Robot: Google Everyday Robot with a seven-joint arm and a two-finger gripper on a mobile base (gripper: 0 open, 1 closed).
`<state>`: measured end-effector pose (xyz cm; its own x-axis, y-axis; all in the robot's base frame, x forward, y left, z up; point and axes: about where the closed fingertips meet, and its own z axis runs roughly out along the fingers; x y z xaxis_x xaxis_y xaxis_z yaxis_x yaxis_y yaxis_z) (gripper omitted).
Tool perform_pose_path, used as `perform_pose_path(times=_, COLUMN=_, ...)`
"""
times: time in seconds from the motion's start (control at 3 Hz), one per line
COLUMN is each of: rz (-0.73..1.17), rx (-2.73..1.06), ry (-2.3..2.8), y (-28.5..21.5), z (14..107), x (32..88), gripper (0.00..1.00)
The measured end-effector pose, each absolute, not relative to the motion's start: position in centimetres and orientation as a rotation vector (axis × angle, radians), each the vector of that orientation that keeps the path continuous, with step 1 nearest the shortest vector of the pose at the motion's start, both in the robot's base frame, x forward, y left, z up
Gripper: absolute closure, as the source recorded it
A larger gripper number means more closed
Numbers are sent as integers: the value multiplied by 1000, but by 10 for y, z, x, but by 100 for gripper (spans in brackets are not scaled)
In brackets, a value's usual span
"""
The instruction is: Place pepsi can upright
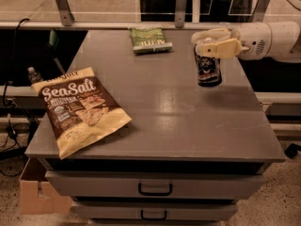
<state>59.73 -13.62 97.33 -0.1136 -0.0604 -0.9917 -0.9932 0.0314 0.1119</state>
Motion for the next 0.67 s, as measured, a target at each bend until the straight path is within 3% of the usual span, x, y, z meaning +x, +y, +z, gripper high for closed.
perform_pose_path(times=0.67, rz=1290, rx=-1133, ry=1140, y=-144, z=949, x=584, gripper=100)
